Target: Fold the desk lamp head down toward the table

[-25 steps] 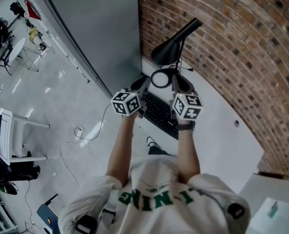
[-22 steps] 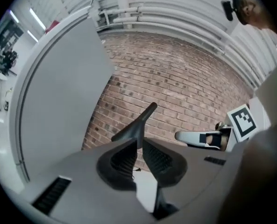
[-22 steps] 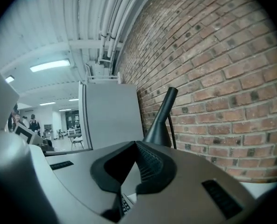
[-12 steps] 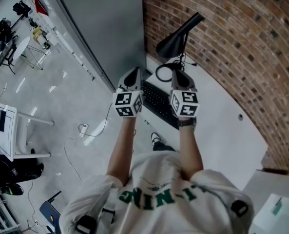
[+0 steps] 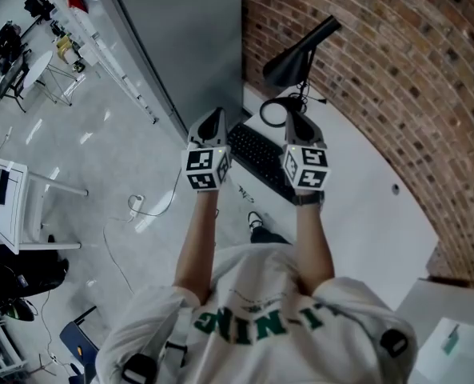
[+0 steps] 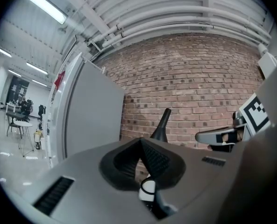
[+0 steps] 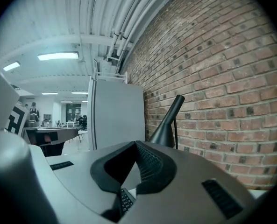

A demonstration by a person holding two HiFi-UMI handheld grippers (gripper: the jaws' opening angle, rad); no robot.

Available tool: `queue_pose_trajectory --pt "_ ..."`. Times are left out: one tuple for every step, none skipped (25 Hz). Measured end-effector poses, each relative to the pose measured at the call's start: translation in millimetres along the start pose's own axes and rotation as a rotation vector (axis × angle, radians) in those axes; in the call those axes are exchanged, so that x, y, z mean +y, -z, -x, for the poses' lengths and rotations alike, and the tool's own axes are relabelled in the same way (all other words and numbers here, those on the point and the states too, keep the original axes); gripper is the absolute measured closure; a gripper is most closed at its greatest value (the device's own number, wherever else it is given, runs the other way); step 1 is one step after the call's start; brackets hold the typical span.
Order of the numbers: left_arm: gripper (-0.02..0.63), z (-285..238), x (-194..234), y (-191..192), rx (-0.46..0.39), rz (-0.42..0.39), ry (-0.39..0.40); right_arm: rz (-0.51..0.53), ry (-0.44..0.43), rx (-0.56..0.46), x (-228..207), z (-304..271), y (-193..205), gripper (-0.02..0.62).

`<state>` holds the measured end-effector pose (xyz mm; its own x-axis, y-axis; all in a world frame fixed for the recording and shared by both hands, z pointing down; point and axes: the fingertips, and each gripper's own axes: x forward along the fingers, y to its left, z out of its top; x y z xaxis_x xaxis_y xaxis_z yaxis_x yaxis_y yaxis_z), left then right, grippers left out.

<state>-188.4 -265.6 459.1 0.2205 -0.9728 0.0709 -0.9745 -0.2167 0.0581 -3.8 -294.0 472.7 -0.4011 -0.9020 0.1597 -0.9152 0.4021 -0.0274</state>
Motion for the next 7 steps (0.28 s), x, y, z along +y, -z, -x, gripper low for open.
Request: queue_pose_trajectory --pt "0.604 4 3 2 0.005 -0.003 -0.008 0.003 -0.006 0.003 3 0 2 0.592" --pt "0.604 7 6 5 0.011 -0.006 -0.017 0.007 -0.011 0.006 6 0 4 0.592" --pt "0.604 11 9 10 0.020 -0.010 -0.025 0.011 -0.016 0.011 9 1 6 0.592" --pt "0.604 15 11 16 0.031 -0.010 -0.032 0.015 -0.017 0.019 10 2 9 0.592" --pt "0.604 18 11 24 0.046 -0.007 -0.036 0.021 -0.016 0.028 10 4 13 0.592" --pt "0.604 21 9 33 0.062 0.000 -0.038 0.027 -0.012 0.040 8 7 18 0.592" --pt "0.604 24 7 44 0.080 0.008 -0.039 0.033 -0.007 0.052 5 11 22 0.592"
